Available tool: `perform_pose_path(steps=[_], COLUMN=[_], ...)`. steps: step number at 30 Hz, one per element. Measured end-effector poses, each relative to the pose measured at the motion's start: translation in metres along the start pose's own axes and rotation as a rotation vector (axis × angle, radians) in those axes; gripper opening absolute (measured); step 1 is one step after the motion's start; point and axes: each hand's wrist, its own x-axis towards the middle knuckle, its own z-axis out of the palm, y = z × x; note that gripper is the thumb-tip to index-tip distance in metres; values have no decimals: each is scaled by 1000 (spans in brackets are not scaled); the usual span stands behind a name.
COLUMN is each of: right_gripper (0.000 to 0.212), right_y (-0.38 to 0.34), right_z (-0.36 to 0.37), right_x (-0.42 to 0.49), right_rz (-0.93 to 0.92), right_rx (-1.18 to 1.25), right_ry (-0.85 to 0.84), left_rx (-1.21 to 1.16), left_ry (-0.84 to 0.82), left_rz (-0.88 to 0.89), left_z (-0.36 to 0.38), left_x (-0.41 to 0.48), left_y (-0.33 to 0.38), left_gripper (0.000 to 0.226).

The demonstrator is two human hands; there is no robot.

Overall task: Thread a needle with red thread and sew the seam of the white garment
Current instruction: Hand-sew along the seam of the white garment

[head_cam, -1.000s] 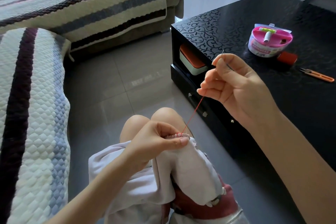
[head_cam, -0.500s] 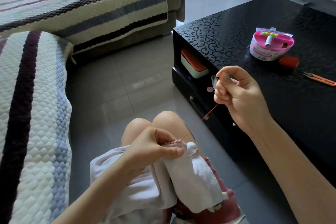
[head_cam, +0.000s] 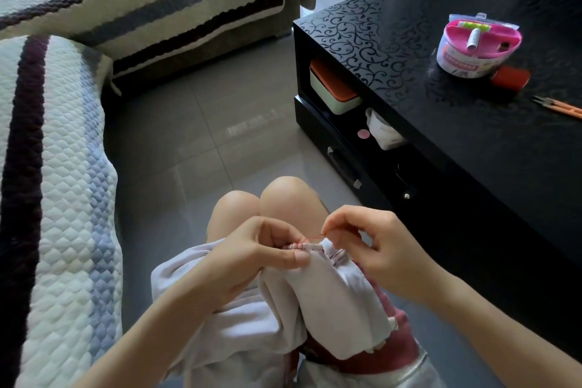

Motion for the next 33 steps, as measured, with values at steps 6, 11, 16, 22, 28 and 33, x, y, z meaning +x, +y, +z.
perform_pose_path(steps=[6,11,16,22,28,33], right_gripper=[11,11,11,7,9,6], right_y=[5,7,6,6,9,8], right_z=[2,2,2,3,1,3], right_x=[-3,-4,-7,-7,-6,-7], right_rz=[-70,-36,11,14,-19,7], right_rx=[-46,1,98,194,172,278], right_ry=[-7,-9,-33,-58,-63,-81], left_rx=[-26,-56,-50,-13,-19,-28], left_ry=[-42,-23,-5,-1,-3,27], left_rz=[-8,-3,-6,-9,-45,-23], left_z=[0,2,4,4,6,13], left_x=[1,2,2,3,4,7], left_y=[2,5,6,4,2,4], left_gripper=[3,14,15,10,10,14])
